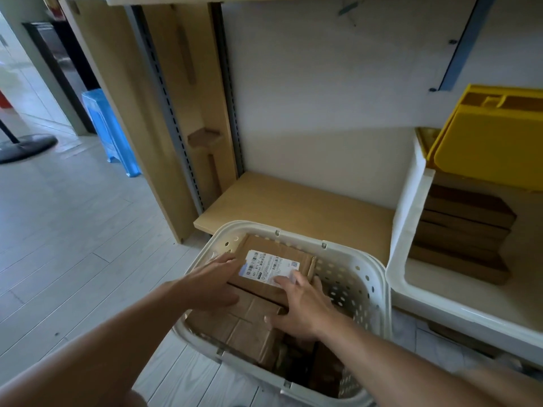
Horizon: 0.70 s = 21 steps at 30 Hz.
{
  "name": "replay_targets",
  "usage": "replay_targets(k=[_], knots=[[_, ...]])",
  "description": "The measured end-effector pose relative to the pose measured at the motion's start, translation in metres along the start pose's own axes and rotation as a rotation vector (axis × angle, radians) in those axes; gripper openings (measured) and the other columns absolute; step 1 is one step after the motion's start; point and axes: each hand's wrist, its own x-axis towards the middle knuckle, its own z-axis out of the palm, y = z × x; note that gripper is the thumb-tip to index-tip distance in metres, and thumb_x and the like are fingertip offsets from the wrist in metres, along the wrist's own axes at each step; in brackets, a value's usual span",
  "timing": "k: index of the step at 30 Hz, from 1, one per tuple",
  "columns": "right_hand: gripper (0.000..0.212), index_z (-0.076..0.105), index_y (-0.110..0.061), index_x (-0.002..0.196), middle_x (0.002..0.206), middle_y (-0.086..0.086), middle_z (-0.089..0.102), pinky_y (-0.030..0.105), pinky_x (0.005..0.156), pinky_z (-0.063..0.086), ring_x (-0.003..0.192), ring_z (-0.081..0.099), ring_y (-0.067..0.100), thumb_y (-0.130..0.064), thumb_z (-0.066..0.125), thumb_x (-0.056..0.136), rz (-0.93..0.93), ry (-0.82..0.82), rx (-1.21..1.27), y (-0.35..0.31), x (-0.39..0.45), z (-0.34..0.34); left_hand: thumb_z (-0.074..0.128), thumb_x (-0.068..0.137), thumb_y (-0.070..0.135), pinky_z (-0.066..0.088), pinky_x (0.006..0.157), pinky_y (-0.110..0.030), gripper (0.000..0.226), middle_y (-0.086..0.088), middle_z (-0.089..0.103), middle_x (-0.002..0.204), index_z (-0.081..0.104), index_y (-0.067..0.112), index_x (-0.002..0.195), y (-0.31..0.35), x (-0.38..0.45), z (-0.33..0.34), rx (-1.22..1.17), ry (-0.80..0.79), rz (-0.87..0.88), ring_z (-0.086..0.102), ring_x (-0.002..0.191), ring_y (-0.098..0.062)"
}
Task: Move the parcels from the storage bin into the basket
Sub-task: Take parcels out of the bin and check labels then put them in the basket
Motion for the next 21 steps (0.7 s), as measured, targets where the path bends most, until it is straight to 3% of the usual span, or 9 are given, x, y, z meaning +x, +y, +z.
replay_targets(k=[2, 5, 9, 14, 17, 21], knots=[[0.088, 0.020, -0.035, 0.157, 0.162, 0.000, 0.017, 0.059, 0.117, 0.029, 0.149, 0.013, 0.039, -0.065, 0.062, 0.085, -0.039, 0.038, 0.012, 0.006, -0.008, -0.010, 0.065, 0.090, 0.033, 0.047, 0.098, -0.025, 0.046, 0.019, 0.048, 0.128, 0.052, 0.034, 0.134, 0.014, 0.002, -0.003, -0.047, 0.060, 0.053, 0.048, 0.114, -0.002], [0.086, 0.025, -0.031, 0.156, 0.163, 0.001, 0.021, 0.050, 0.121, 0.027, 0.151, 0.018, 0.029, -0.057, 0.068, 0.086, -0.118, 0.129, 0.091, 0.013, -0.022, -0.026, 0.067, 0.089, 0.047, 0.040, 0.106, -0.024, 0.058, 0.019, 0.048, 0.139, 0.048, 0.039, 0.143, 0.035, 0.002, -0.009, -0.064, 0.108, 0.105, 0.046, 0.123, 0.000], [0.080, 0.032, -0.030, 0.153, 0.156, -0.005, 0.035, 0.036, 0.119, 0.027, 0.143, 0.033, 0.017, -0.047, 0.072, 0.086, -0.194, 0.252, 0.175, 0.024, -0.054, -0.051, 0.068, 0.091, 0.037, 0.032, 0.117, -0.031, 0.065, 0.018, 0.043, 0.152, 0.040, 0.038, 0.150, 0.059, 0.004, -0.018, -0.066, 0.203, 0.138, 0.038, 0.138, 0.000], [0.068, 0.039, -0.038, 0.145, 0.146, -0.014, 0.045, 0.019, 0.104, 0.039, 0.131, 0.045, 0.004, -0.042, 0.072, 0.085, -0.188, 0.417, 0.294, 0.057, -0.098, -0.078, 0.065, 0.096, 0.029, 0.043, 0.092, -0.015, 0.050, 0.029, 0.053, 0.131, 0.050, 0.040, 0.141, 0.108, 0.003, -0.033, -0.192, 0.330, 0.219, 0.050, 0.113, 0.011], [0.060, 0.044, -0.041, 0.139, 0.138, -0.021, 0.050, 0.030, 0.099, 0.053, 0.125, 0.051, 0.000, -0.038, 0.071, 0.085, -0.159, 0.518, 0.363, 0.076, -0.124, -0.085, 0.065, 0.094, 0.028, 0.051, 0.098, -0.027, 0.047, 0.033, 0.056, 0.128, 0.052, 0.045, 0.137, 0.142, 0.006, -0.035, -0.249, 0.363, 0.311, 0.057, 0.114, 0.006], [0.057, 0.045, -0.041, 0.137, 0.136, -0.025, 0.046, 0.018, 0.095, 0.048, 0.120, 0.048, -0.004, -0.032, 0.072, 0.088, -0.127, 0.637, 0.356, 0.099, -0.152, -0.093, 0.063, 0.096, 0.019, 0.045, 0.104, -0.020, 0.047, 0.031, 0.056, 0.132, 0.054, 0.038, 0.138, 0.194, 0.009, -0.030, -0.316, 0.387, 0.447, 0.048, 0.125, 0.014]])
